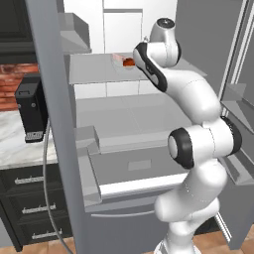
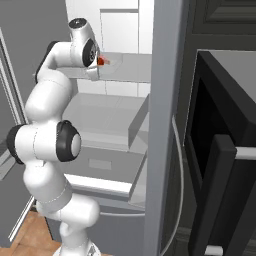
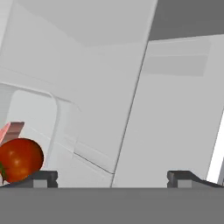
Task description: Place the tupperware containing the steak and tomato meal in the microwave. Close the microwave door and press the start button to reheat the meal.
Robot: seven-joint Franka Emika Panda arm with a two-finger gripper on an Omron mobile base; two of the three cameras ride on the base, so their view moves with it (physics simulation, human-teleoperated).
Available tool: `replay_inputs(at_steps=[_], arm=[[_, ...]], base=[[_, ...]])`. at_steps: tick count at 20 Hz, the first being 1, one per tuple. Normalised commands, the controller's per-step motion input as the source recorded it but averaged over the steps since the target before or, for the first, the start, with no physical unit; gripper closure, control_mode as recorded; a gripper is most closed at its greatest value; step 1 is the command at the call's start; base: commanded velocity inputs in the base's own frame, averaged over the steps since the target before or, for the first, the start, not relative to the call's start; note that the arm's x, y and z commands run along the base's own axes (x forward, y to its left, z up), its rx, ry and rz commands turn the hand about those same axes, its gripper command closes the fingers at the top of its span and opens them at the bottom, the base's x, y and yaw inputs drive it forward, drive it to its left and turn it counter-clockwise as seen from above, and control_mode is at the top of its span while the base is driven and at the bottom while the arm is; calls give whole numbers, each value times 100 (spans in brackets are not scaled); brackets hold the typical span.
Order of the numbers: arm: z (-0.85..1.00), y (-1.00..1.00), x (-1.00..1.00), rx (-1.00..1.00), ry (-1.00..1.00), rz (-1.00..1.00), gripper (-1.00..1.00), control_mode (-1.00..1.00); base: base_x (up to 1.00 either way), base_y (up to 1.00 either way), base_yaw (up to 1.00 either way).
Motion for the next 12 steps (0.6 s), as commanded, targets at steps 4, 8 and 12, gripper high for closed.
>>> replay_inputs(at_steps=[4,8,12], arm=[[2,0,49,8,1,2,-100,-100],[-6,0,63,12,1,5,-100,-100],[-21,0,55,8,2,1,-100,-100]], base=[[0,0,0],[0,0,0],[0,0,0]])
